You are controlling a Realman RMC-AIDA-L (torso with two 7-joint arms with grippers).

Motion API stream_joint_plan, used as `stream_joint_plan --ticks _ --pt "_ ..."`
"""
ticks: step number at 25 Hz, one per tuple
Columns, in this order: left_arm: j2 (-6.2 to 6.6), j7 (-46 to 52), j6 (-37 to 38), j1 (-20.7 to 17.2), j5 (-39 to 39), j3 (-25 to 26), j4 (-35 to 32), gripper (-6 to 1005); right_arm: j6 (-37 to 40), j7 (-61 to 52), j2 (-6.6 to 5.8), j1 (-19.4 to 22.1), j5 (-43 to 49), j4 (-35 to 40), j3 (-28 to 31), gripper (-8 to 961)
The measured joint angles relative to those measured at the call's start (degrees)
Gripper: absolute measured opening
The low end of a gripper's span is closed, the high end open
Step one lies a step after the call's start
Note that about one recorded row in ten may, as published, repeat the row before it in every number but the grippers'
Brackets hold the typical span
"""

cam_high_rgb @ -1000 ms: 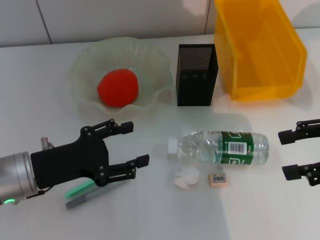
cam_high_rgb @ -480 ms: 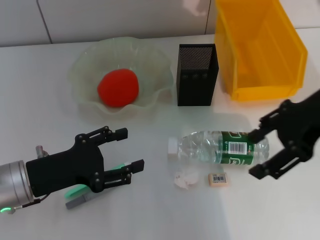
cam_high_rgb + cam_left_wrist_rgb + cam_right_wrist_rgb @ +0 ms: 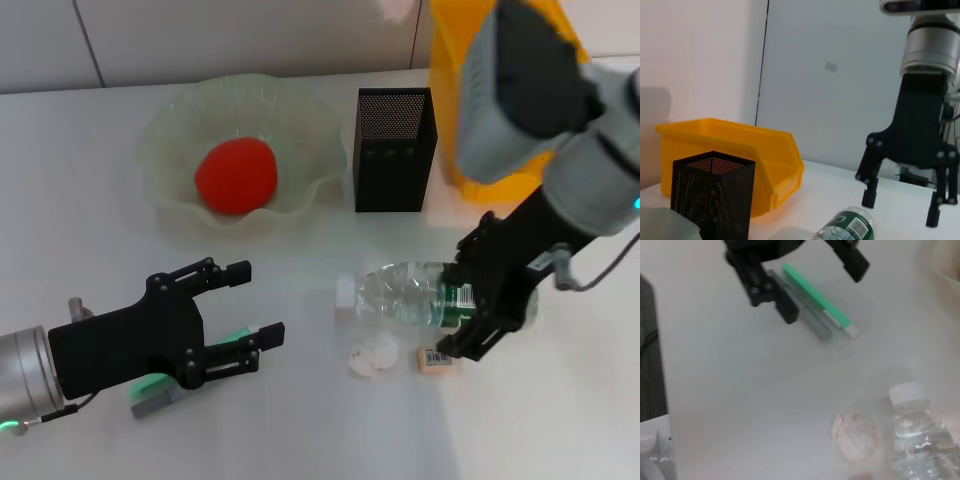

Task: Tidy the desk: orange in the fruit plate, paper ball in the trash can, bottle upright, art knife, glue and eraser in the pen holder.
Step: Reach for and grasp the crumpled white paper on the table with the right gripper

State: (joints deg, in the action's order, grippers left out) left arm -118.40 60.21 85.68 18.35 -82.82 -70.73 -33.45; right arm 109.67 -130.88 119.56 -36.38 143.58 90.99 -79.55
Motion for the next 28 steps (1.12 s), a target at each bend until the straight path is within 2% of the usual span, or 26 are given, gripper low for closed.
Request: stream_joint_plan --ticks 1,2,6,11,28 --pt "-0.06 0.0 -0.09 -0.12 -0.09 -0.01 0.03 810 -3.21 -2.06 0.01 0.01 0.07 -2.26 -3.55 792" --pt "-0.06 0.0 -0.14 -0.14 -0.1 -0.02 0.06 810 -3.21 -2.06 0.01 0.01 0.07 -2.26 -3.55 791" --pt "-0.07 0.0 -0.2 -0.15 -0.13 -0.02 0.09 809 -9.06 -8.08 0.05 -0.11 0.52 -4.62 -12.08 788" --pt "0.0 0.0 -0.16 -0.1 -0.19 -0.03 0.09 809 -13.38 -11.62 0.15 -0.23 1.72 -6.68 -16.46 788" --pt "-0.05 -0.01 -0.08 0.51 -0.24 -0.13 0.05 809 -21.07 -13.08 0.15 -0.4 0.19 -11.42 -19.87 789"
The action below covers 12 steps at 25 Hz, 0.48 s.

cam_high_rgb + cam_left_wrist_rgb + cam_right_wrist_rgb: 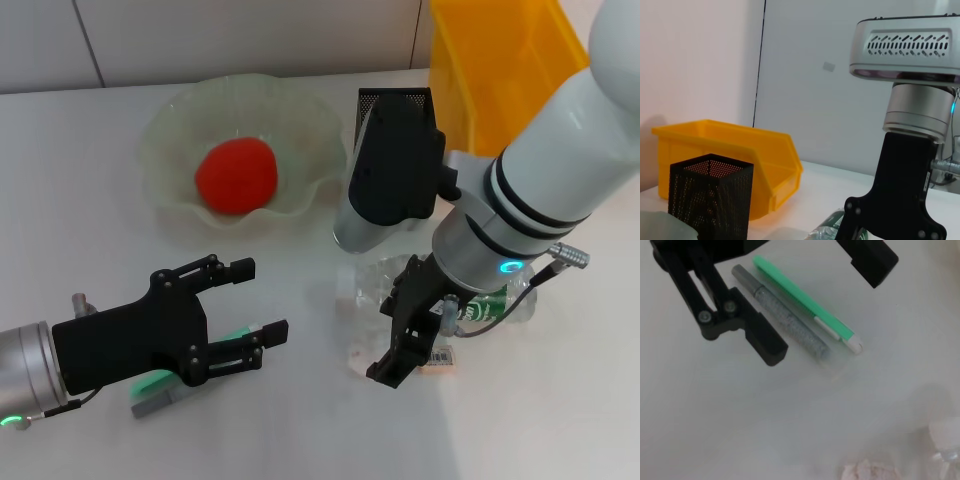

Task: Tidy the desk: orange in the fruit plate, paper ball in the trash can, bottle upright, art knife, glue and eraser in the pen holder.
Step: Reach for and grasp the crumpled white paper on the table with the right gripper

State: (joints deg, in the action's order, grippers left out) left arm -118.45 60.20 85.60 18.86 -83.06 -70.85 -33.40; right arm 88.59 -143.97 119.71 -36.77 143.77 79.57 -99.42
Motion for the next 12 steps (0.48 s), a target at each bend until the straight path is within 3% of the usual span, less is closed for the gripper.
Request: stream_joint_plan --ticks 12 --pt "-0.03 0.0 -0.09 0.13 0.01 0.1 0.01 809 -3.2 0.11 0.0 -1.19 -1.4 -4.77 -0.86 744"
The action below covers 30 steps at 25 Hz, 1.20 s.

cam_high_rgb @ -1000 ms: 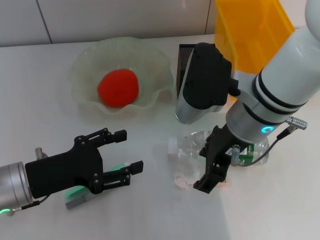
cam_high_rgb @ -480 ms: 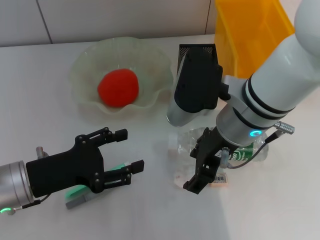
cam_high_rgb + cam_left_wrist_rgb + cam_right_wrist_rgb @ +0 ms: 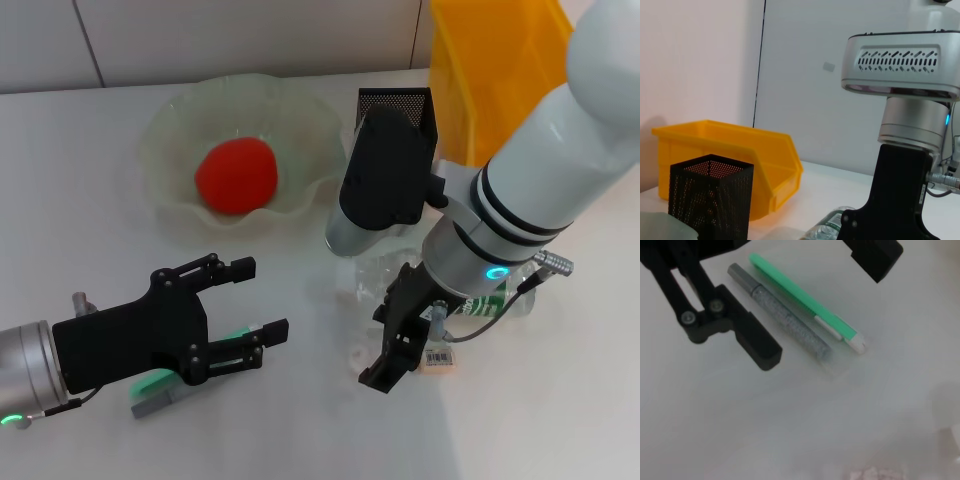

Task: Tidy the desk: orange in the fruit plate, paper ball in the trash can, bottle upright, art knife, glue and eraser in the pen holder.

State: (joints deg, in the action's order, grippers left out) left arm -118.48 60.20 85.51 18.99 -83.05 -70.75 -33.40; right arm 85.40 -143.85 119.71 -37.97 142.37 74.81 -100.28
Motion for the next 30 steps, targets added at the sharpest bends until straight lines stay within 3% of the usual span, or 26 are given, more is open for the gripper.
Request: stream_joint_plan --ticks 15,21,26,30 --pt "0.0 0.0 0.0 -0.13 0.0 -0.16 0.0 809 -0.77 0.12 -0.17 -1.69 -0.79 -3.34 -0.09 672" --pt "0.0 0.0 0.01 -0.08 0.0 -0.21 0.0 809 -0.61 0.15 -0.19 -2.16 -0.71 -3.85 -0.04 435" --pt "0.0 0.01 0.06 -0.09 0.0 -0.13 0.0 809 1.79 0.14 -0.27 -1.55 -0.71 -0.03 2.64 378" --pt "0.0 0.04 0.17 -0.1 0.0 -0.09 0.0 809 6.42 0.14 -0.33 -0.77 -0.7 5.13 8.66 332"
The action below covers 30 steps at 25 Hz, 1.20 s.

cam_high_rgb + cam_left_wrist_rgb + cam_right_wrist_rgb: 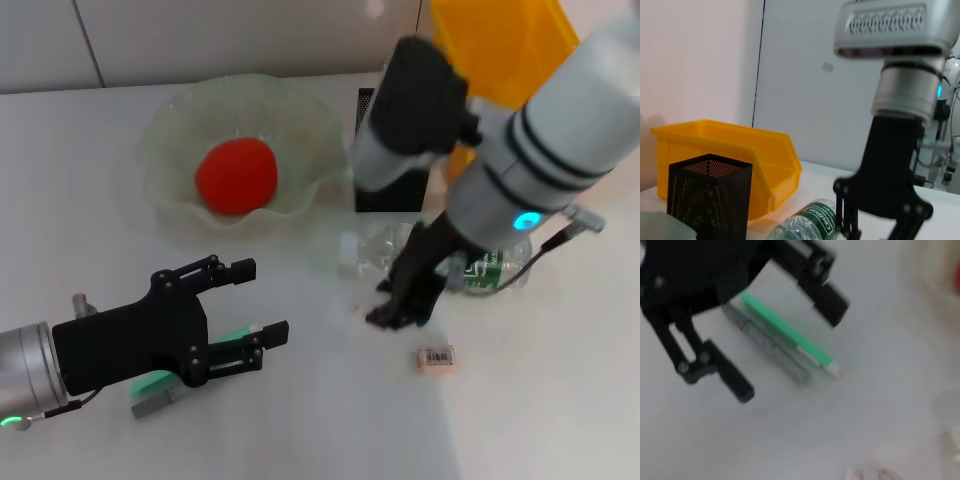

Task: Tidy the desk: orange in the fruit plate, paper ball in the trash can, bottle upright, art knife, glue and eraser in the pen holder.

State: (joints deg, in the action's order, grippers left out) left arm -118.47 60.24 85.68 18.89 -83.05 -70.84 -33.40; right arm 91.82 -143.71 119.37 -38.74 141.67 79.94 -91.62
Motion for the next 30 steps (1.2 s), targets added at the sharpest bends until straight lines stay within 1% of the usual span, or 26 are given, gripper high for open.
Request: stream_joint_plan --ticks 3,6,8,11,13,16,20,24,27,30 --pt "0.0 0.01 0.11 0.04 0.0 0.02 0.0 809 3.7 0.28 -0.17 1.38 0.77 6.4 6.78 304" --pt "0.0 0.03 0.15 0.05 0.02 0.05 0.0 808 5.88 1.0 -0.3 2.75 3.64 14.13 16.67 299" --pt "0.0 0.04 0.11 0.06 0.16 -0.07 0.0 808 6.13 1.91 -0.38 3.04 6.21 17.03 22.8 298" --pt "-0.04 0.05 0.02 0.08 0.26 -0.24 0.0 808 4.71 4.42 -0.41 3.21 9.68 18.63 30.56 298" --pt "-0.09 0.05 -0.04 0.13 0.28 -0.32 0.0 808 1.71 5.9 -0.42 3.58 12.31 18.06 34.19 297" --pt "-0.1 0.05 -0.05 0.24 0.31 -0.34 -0.02 808 -4.21 6.41 -0.46 4.46 15.71 15.17 36.01 296" --pt "-0.09 0.05 -0.08 0.79 0.34 -0.35 -0.03 808 -11.28 6.91 -0.71 4.63 16.69 8.25 35.81 294" --pt "-0.09 0.05 -0.08 1.31 0.35 -0.35 0.01 808 -19.34 8.31 -0.43 4.1 16.82 1.72 35.35 311" --pt "-0.09 0.05 0.06 1.42 0.35 -0.35 0.01 808 -22.49 8.67 -0.5 3.41 17.28 -2.08 34.53 329" --pt "-0.09 0.05 0.22 1.42 0.35 -0.34 0.0 808 -24.17 8.69 -0.42 3.18 18.03 -3.66 33.26 346"
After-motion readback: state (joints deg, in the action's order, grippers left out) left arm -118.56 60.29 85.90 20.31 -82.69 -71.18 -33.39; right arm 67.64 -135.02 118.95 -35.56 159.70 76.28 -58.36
